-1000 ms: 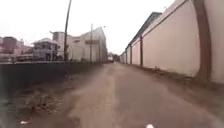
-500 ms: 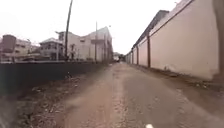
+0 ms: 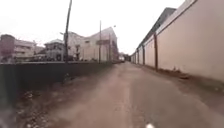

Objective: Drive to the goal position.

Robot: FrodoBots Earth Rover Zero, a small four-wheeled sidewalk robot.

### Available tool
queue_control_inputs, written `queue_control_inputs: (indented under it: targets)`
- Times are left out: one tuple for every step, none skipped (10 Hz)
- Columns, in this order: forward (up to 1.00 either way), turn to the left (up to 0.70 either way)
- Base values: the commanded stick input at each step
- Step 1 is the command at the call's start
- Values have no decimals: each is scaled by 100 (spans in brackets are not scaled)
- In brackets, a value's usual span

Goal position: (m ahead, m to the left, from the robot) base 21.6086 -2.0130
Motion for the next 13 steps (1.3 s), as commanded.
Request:
queue_control_inputs:
  targets:
    - [85,10]
    - [85,10]
    - [85,10]
    - [85,10]
    - [85,-24]
    - [85,-24]
    - [85,-24]
    - [85,-24]
    - [85,-24]
    - [85,-24]
    - [85,-24]
    - [85,-24]
    - [85,-22]
